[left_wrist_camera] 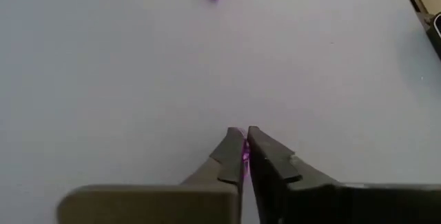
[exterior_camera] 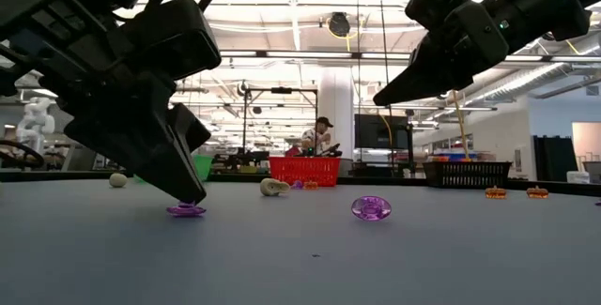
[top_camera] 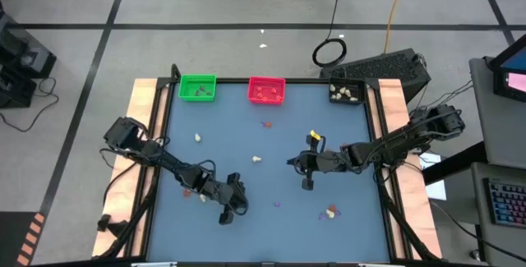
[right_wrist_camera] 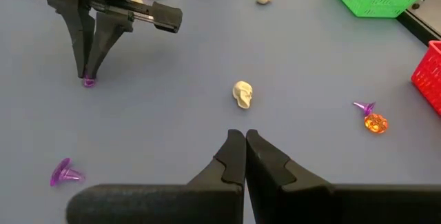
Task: Sort Halloween decoration
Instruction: Put the purple witch hat toy into the green bin, then put the white skull toy into the black bin
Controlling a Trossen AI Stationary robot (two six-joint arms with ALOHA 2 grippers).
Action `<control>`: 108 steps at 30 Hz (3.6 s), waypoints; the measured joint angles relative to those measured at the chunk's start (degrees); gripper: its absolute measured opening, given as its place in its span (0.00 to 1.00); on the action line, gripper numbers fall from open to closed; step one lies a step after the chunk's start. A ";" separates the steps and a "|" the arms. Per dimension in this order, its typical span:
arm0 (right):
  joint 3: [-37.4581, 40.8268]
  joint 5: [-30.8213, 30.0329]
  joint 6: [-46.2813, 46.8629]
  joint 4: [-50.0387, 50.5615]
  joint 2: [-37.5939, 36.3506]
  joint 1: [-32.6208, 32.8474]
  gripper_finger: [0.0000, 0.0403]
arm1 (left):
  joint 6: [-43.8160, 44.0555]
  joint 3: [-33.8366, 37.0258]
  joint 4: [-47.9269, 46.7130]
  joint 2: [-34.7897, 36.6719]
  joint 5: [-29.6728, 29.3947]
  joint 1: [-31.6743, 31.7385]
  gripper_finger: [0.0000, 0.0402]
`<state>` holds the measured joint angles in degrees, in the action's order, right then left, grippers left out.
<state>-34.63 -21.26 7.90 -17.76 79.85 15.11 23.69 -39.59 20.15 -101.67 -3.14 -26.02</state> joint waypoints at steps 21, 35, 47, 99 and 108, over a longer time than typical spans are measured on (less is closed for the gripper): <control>0.00 -0.03 0.00 0.02 -0.02 0.00 0.00 | -1.69 0.04 -16.36 18.17 -6.11 6.29 0.01; 0.00 0.02 0.00 0.02 -0.02 0.00 0.00 | -9.39 0.04 -41.41 38.15 -8.84 37.12 0.01; 0.00 0.07 0.26 0.42 -0.02 0.00 0.00 | -20.53 -0.29 -42.20 34.09 -0.46 70.45 0.01; 0.04 6.50 -2.16 0.42 -0.02 -1.98 0.01 | -26.68 0.89 -34.36 37.61 1.13 60.01 0.01; 0.04 4.66 -0.79 -1.18 -0.01 -3.17 0.14 | -23.96 15.45 -5.52 39.60 -1.94 43.75 0.02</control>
<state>-34.59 -16.59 7.11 -18.94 79.85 11.94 -0.28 -24.14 14.64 -62.06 -5.08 17.73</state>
